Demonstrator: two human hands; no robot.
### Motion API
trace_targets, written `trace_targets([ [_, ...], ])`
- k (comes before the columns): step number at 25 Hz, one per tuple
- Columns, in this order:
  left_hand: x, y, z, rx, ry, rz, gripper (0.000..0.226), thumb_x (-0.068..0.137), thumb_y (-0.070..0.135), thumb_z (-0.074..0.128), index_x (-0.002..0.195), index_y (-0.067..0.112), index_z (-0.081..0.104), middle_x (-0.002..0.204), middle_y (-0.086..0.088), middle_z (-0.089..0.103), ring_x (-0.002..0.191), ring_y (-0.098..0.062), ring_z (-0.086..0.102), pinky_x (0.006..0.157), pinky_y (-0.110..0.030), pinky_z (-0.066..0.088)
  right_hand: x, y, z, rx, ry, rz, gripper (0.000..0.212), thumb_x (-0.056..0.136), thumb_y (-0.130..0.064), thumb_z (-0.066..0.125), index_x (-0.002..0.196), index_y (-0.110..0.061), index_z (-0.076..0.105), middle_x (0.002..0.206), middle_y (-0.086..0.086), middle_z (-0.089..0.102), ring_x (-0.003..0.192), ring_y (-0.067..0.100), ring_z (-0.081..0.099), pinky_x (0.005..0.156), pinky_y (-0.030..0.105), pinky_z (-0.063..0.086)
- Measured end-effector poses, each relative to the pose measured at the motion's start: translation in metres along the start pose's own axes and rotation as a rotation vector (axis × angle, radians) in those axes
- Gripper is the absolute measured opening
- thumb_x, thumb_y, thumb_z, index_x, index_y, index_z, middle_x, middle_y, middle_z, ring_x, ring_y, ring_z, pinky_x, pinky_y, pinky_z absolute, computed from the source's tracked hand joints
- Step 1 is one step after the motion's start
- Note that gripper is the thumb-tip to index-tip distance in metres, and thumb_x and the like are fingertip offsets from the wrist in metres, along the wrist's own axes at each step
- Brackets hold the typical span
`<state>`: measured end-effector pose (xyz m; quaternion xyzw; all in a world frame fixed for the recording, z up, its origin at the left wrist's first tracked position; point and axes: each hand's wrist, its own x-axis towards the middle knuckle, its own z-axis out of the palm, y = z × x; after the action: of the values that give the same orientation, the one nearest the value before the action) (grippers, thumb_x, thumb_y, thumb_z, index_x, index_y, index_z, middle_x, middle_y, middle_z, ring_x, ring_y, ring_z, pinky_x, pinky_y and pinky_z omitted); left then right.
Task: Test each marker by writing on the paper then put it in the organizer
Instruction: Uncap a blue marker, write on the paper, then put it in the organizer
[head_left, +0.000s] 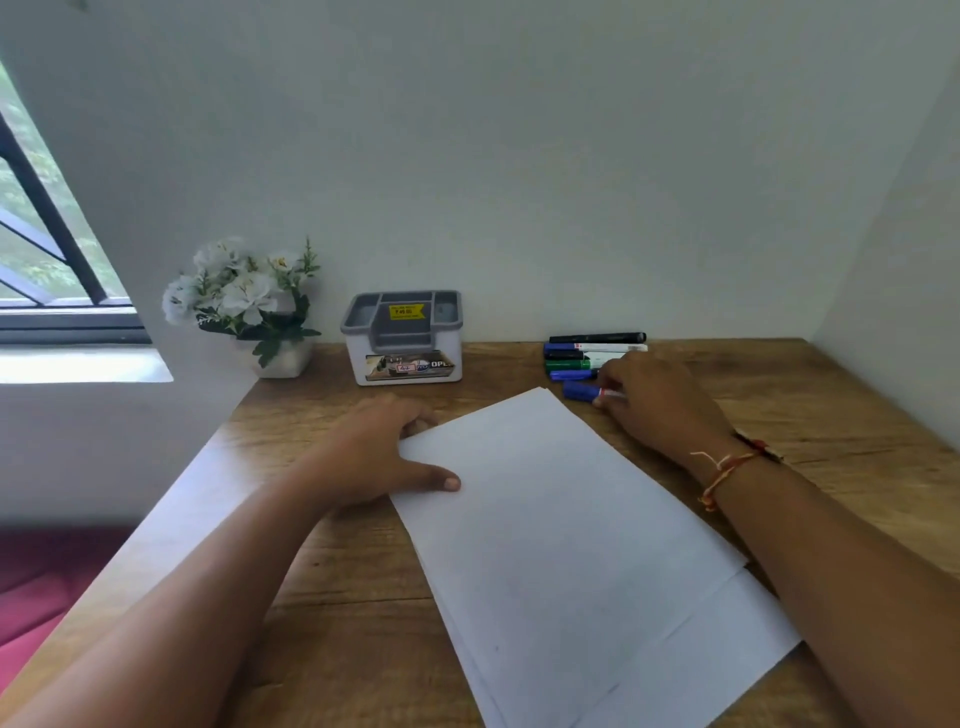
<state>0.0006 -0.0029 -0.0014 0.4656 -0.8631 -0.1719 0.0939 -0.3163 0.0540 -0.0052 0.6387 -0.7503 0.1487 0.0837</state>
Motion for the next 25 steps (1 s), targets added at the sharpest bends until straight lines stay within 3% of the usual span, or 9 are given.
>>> trace_targets([
  [2,-0.001,0.002,-0.001,-0.028,0.011,0.011,0.062,0.063,0.064,0.082,0.116,0.044,0.056,0.107,0.016,0.053,0.098,-0.006,0.049,0.086,-0.031,0.047,-0.005,-0.008,-0.015,0.063,-0.028,0.034,0.017,0.097,-0.038,0.059,0.104,-0.024,0.065,0.104,0.005,0.071,0.083,0.021,0.060,0.071,0.033,0.050],
  [6,-0.001,0.007,-0.003,-0.022,-0.020,0.039,0.051,0.067,0.063,0.080,0.110,0.041,0.063,0.097,0.020,0.058,0.088,-0.002,0.054,0.077,-0.027,0.049,-0.023,-0.039,-0.069,0.344,-0.036,-0.056,0.023,0.099,-0.033,0.057,0.120,-0.026,0.061,0.102,-0.007,0.068,0.076,0.010,0.062,0.064,0.026,0.046],
  [9,-0.003,0.014,-0.003,-0.030,-0.091,0.054,0.045,0.071,0.060,0.078,0.109,0.040,0.067,0.095,0.019,0.060,0.085,-0.004,0.055,0.070,-0.025,0.044,-0.051,-0.076,-0.088,0.839,-0.325,-0.053,0.026,0.099,-0.024,0.060,0.123,-0.035,0.061,0.091,-0.004,0.071,0.073,0.011,0.074,0.064,0.027,0.057],
  [13,-0.004,0.016,-0.003,-0.017,-0.102,0.054,0.050,0.072,0.059,0.078,0.115,0.038,0.065,0.094,0.017,0.060,0.084,-0.006,0.053,0.068,-0.024,0.040,-0.066,-0.095,-0.061,1.376,-0.573,0.238,0.032,0.102,-0.008,0.047,0.110,-0.024,0.074,0.086,0.010,0.074,0.064,0.014,0.070,0.060,0.029,0.060],
  [16,-0.008,0.021,-0.003,-0.146,-0.014,0.089,0.063,0.066,0.058,0.081,0.123,0.036,0.062,0.097,0.016,0.061,0.086,-0.006,0.057,0.073,-0.027,0.049,-0.061,-0.090,-0.046,1.809,-0.718,0.438,0.032,0.096,0.001,0.045,0.111,-0.007,0.073,0.079,0.016,0.072,0.061,0.016,0.072,0.059,0.028,0.063],
  [18,-0.014,0.030,-0.005,-0.367,0.009,0.154,0.064,0.061,0.059,0.080,0.120,0.039,0.065,0.098,0.014,0.068,0.089,-0.009,0.063,0.078,-0.030,0.054,-0.062,-0.089,-0.041,1.886,-0.739,0.415,0.027,0.092,-0.002,0.051,0.110,-0.005,0.072,0.075,0.013,0.071,0.058,0.015,0.071,0.056,0.027,0.061],
  [21,-0.019,0.041,-0.004,-0.673,-0.011,0.174,0.050,0.065,0.047,0.079,0.112,0.032,0.072,0.095,0.006,0.076,0.090,-0.013,0.070,0.082,-0.027,0.057,-0.061,-0.089,-0.038,1.801,-0.647,0.339,0.034,0.086,-0.032,0.064,0.106,-0.008,0.075,0.072,0.009,0.066,0.057,0.013,0.062,0.054,0.026,0.054],
  [23,-0.019,0.044,-0.002,-0.762,-0.017,0.138,0.037,0.073,0.030,0.080,0.109,0.022,0.073,0.091,0.001,0.076,0.082,-0.008,0.071,0.075,-0.020,0.056,-0.060,-0.087,-0.038,1.750,-0.603,0.291,0.050,0.087,-0.053,0.055,0.104,-0.011,0.077,0.070,0.009,0.065,0.059,0.014,0.058,0.057,0.028,0.047],
  [25,-0.019,0.045,-0.001,-0.797,-0.018,0.130,0.028,0.079,0.013,0.080,0.105,0.017,0.070,0.090,-0.003,0.074,0.079,-0.008,0.068,0.075,-0.020,0.057,-0.062,-0.086,-0.036,1.693,-0.559,0.227,0.059,0.086,-0.061,0.047,0.106,-0.015,0.078,0.073,0.010,0.066,0.061,0.013,0.057,0.059,0.028,0.045],
])
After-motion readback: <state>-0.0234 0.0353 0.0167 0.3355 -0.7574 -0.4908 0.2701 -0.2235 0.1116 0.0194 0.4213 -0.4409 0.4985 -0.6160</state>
